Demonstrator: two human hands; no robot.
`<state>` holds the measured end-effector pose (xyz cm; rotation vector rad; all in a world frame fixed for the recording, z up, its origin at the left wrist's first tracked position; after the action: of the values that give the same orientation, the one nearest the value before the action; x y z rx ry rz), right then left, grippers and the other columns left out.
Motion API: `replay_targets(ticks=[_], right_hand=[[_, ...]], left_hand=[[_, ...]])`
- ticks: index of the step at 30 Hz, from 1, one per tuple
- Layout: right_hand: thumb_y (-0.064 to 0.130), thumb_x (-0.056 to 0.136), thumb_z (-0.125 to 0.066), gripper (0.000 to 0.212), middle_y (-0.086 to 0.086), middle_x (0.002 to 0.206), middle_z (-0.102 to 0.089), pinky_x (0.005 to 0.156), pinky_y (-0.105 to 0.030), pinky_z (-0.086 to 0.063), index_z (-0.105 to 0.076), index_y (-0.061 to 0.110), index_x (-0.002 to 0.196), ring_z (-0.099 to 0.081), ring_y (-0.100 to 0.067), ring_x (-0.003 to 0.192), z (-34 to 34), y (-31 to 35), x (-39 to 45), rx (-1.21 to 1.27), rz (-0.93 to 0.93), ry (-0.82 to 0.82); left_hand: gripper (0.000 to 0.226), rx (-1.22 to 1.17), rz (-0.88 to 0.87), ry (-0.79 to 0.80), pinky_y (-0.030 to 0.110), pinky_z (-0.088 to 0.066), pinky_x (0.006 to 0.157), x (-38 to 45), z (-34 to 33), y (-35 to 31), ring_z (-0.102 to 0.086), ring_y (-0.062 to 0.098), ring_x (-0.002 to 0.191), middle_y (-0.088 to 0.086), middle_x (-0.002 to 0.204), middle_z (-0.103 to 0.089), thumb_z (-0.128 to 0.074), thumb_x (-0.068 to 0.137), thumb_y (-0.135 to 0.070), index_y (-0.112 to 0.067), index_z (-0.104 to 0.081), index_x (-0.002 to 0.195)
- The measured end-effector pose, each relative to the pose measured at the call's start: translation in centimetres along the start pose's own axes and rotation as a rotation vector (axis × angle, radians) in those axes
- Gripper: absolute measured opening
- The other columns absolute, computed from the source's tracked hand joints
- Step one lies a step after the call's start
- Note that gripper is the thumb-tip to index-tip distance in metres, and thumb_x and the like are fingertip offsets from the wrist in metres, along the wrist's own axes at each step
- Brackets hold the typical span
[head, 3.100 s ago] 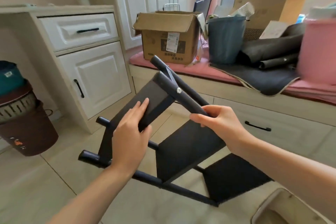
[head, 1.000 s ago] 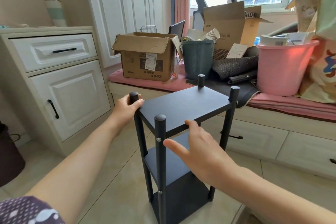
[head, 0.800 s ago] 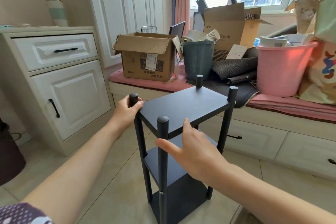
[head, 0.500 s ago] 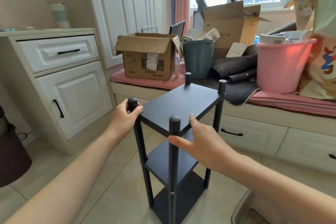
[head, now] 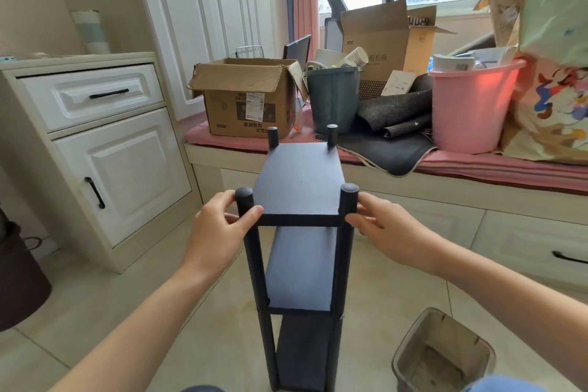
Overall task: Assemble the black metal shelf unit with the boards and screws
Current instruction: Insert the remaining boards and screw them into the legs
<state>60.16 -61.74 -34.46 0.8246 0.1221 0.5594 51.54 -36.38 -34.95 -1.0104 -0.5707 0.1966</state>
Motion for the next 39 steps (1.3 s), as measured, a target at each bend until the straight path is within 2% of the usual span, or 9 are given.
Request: replay_targets(ticks=[5, 9, 15, 21, 24, 28, 32, 36, 39], right_hand=[[0.010, 0.101, -0.048, 0.025, -0.007, 0.107, -0.072, 0.091, -0.048, -0.055, -0.056, 0.016, 0.124, -0.068, -0.027, 0.099, 1.3, -2.3, -0.2, 0.153, -0.035, -0.217], [0.008, 0.101, -0.047, 0.027, -0.008, 0.100, -0.073, 0.091, -0.052, -0.054, -0.057, 0.017, 0.125, -0.068, -0.031, 0.097, 2.5, -4.2, 0.4, 0.212, -0.051, -0.309], [0.007, 0.100, -0.051, 0.032, 0.005, 0.091, -0.071, 0.068, -0.017, -0.058, -0.062, 0.024, 0.124, -0.070, -0.021, 0.093, 4.4, -6.0, 1.6, 0.271, -0.021, -0.419], [0.007, 0.100, -0.049, 0.031, -0.009, 0.102, -0.073, 0.084, -0.043, -0.059, -0.065, 0.026, 0.118, -0.070, -0.028, 0.095, 5.8, -7.4, 4.2, 0.319, -0.053, -0.456], [0.008, 0.099, -0.051, 0.035, -0.012, 0.106, -0.072, 0.086, -0.045, -0.059, -0.061, 0.014, 0.132, -0.069, -0.031, 0.098, 6.3, -8.2, 5.8, 0.331, -0.077, -0.469], [0.008, 0.098, -0.051, 0.033, -0.012, 0.104, -0.072, 0.091, -0.049, -0.055, -0.064, 0.015, 0.128, -0.069, -0.031, 0.098, 7.1, -9.1, 7.3, 0.314, -0.096, -0.519], [0.007, 0.097, -0.053, 0.035, -0.010, 0.111, -0.072, 0.097, -0.046, -0.052, -0.062, 0.015, 0.130, -0.069, -0.024, 0.102, 7.6, -9.5, 7.3, 0.290, -0.095, -0.531], [0.007, 0.096, -0.056, 0.038, 0.000, 0.121, -0.068, 0.098, -0.039, -0.053, -0.060, 0.016, 0.133, -0.066, -0.014, 0.105, 7.3, -9.5, 5.7, 0.274, -0.076, -0.563], [0.004, 0.095, -0.056, 0.048, 0.007, 0.121, -0.067, 0.092, -0.035, -0.056, -0.054, 0.019, 0.140, -0.069, -0.014, 0.100, 6.6, -9.7, 4.4, 0.295, -0.099, -0.493]], left_hand=[[0.033, -0.028, -0.074, 0.075, 0.031, -0.060, 0.079, -2.2, -2.0, -2.4, -0.073, 0.012, 0.079, -0.010, 0.102, -0.073, -0.079, 0.086, -0.017, -0.041, -0.063, 0.101], [0.031, -0.026, -0.146, 0.138, 0.019, -0.057, 0.076, -3.4, -4.0, -3.8, -0.070, 0.009, 0.079, -0.019, 0.110, -0.067, -0.081, 0.081, -0.016, -0.029, -0.072, 0.108], [0.042, -0.011, -0.232, 0.228, 0.016, -0.057, 0.083, -3.9, -7.0, -5.3, -0.069, 0.004, 0.092, -0.016, 0.117, -0.065, -0.079, 0.082, -0.006, -0.014, -0.071, 0.123], [0.050, -0.028, -0.271, 0.259, 0.016, -0.053, 0.094, -3.1, -10.2, -5.8, -0.070, 0.009, 0.104, -0.020, 0.123, -0.062, -0.072, 0.087, -0.003, -0.020, -0.062, 0.133], [0.054, -0.046, -0.259, 0.264, 0.010, -0.050, 0.093, -2.4, -12.0, -5.8, -0.068, 0.009, 0.110, -0.026, 0.123, -0.058, -0.071, 0.088, -0.004, -0.032, -0.055, 0.131], [0.060, -0.125, -0.235, 0.313, 0.010, -0.047, 0.093, -1.4, -14.3, -6.0, -0.063, 0.000, 0.117, -0.027, 0.129, -0.057, -0.067, 0.091, 0.002, -0.038, -0.050, 0.132], [0.051, -0.227, -0.172, 0.283, 0.008, -0.047, 0.090, -1.1, -16.4, -5.9, -0.063, -0.005, 0.114, -0.026, 0.125, -0.061, -0.065, 0.094, 0.001, -0.023, -0.058, 0.139], [0.050, -0.320, -0.153, 0.221, 0.015, -0.052, 0.094, -1.6, -18.1, -6.5, -0.065, -0.001, 0.114, -0.018, 0.123, -0.067, -0.065, 0.094, -0.001, -0.029, -0.058, 0.135], [0.048, -0.418, -0.134, 0.248, 0.007, -0.051, 0.077, -1.8, -19.1, -7.1, -0.067, -0.007, 0.100, -0.027, 0.103, -0.072, -0.062, 0.094, 0.001, -0.023, -0.060, 0.135]])
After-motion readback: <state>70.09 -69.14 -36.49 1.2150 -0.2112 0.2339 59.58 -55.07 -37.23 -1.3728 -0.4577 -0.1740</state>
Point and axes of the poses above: each hand's wrist, its own x-axis towards the middle knuckle, its own z-axis out of the back of the hand, y = z × x, the point moved 2 cm from there along x, towards the middle knuckle
